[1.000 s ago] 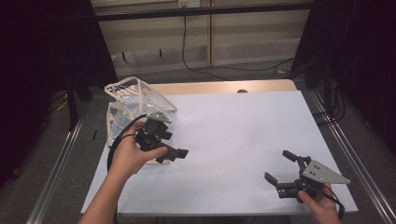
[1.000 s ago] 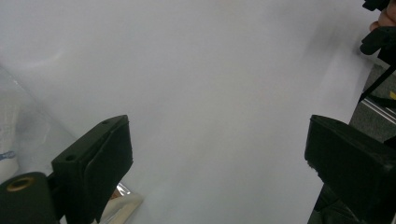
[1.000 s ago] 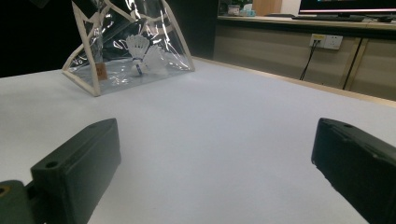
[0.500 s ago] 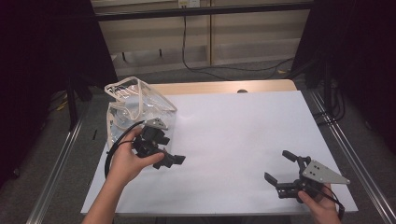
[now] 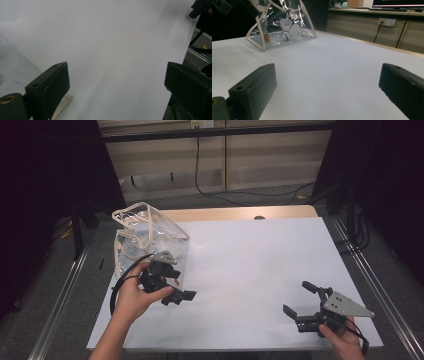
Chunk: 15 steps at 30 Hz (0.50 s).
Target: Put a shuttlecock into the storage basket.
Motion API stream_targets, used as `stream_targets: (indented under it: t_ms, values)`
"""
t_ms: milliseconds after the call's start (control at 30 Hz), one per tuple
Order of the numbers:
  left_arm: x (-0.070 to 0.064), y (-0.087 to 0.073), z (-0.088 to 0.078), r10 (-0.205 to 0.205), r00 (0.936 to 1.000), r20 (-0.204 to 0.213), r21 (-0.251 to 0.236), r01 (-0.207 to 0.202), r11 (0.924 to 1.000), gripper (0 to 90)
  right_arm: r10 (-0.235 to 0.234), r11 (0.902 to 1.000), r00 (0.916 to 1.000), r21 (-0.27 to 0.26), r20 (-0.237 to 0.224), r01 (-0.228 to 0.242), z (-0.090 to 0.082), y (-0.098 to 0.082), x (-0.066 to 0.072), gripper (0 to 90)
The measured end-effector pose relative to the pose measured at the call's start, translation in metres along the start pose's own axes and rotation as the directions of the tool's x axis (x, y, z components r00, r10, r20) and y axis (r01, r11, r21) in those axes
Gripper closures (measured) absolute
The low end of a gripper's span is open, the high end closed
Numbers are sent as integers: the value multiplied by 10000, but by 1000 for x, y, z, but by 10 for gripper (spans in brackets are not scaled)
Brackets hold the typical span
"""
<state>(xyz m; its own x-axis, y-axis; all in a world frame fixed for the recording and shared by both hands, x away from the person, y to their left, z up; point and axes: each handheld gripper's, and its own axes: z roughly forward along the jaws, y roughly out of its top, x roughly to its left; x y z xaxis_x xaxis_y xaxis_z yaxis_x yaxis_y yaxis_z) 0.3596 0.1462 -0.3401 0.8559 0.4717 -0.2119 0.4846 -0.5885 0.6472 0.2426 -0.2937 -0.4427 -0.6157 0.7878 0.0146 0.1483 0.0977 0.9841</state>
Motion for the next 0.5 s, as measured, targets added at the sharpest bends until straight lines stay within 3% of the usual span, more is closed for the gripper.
stream_targets:
  t_ms: [500]
  values:
    - [1, -17, 2, 58, 9999, 85, -4, -58, 10000, 61, 64, 10000, 10000, -27, 3, -64, 0, 0, 0, 7]
